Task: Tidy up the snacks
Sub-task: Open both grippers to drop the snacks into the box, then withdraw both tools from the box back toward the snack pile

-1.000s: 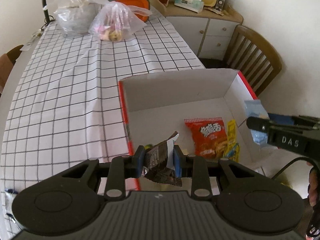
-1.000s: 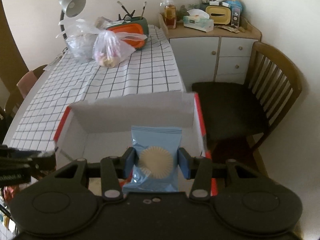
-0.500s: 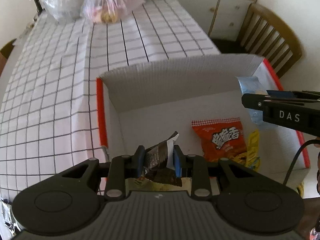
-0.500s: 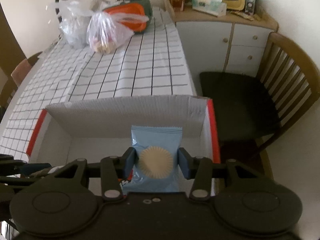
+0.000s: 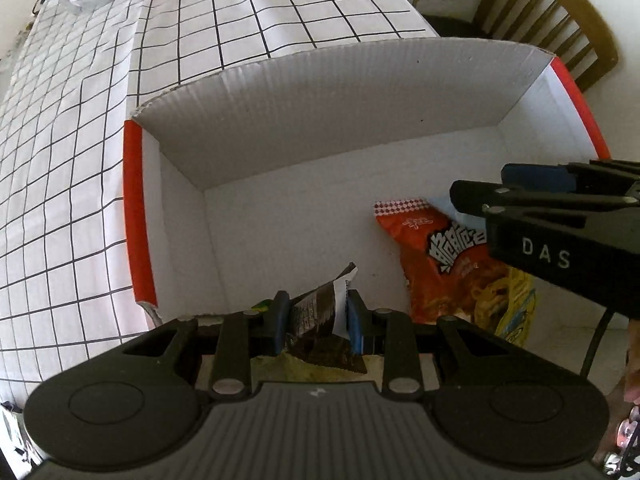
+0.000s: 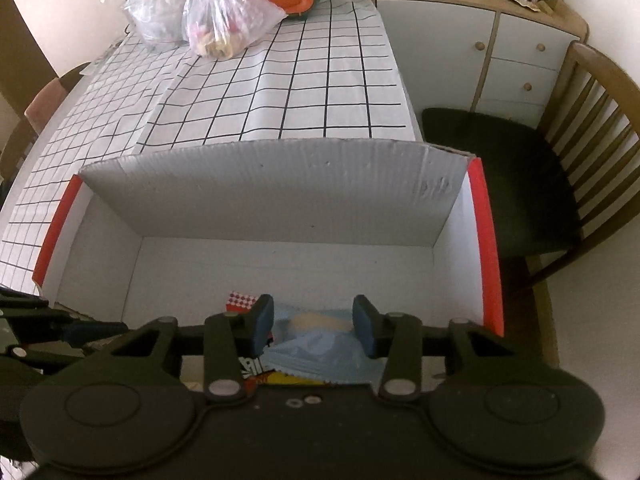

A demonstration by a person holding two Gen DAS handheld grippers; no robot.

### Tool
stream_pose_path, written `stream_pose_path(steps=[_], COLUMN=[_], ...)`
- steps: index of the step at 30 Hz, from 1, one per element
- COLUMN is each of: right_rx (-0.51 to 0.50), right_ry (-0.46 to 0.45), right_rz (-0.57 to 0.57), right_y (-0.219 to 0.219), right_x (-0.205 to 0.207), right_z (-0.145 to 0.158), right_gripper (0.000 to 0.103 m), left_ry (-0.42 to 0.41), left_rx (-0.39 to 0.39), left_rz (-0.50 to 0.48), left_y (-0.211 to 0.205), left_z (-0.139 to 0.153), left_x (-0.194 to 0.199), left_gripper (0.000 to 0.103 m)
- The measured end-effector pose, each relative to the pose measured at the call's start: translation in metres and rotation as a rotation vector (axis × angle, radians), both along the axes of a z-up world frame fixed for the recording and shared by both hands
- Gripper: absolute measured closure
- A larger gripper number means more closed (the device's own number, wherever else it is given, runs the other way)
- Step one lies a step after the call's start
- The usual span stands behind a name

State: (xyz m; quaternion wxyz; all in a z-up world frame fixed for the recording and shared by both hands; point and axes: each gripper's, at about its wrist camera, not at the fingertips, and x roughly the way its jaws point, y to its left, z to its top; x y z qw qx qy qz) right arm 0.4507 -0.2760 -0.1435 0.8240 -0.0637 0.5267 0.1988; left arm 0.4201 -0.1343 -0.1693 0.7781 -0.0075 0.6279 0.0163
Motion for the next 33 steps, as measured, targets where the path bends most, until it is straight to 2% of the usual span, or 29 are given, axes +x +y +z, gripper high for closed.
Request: stream_pose_path(steps=[4,8,15,21,33], right_rx=[0.017,0.034,0.073,0.089,0.123], right_ry=[-0.003,-0.021,-0.049,-0.086,-0.156], right_rz=[0.007,0.008,0.009,-0.004,-0.009], right_y=[-0.002,-0.003,-0.008,-0.01,-0.005], right_x=[-0.003,-0.009,-0.028,-0.047,-0.086], right_z=[0.004,0.014,0.035,0.052,0.083], right_gripper=[0.053,0.045,0.038,0.027,0.018], left_ry=[-0.004,-0.027,-0.095,-0.165,-0.275], left_rx=[-0.007,-0.019,-0.05,-0.059,-0.072], left_rz=[0.002,0.009,0.011,0.004,-0.004], left_y=[0.001,0.003,0.008,0.01,0.029], left_z=[0.0,0.007,0.028,0.052,0.088], left_x=[0.0,-0.003,-0.017,-0.039,-0.083], left_gripper=[0.073,0.06,0.052,0.051,0.048])
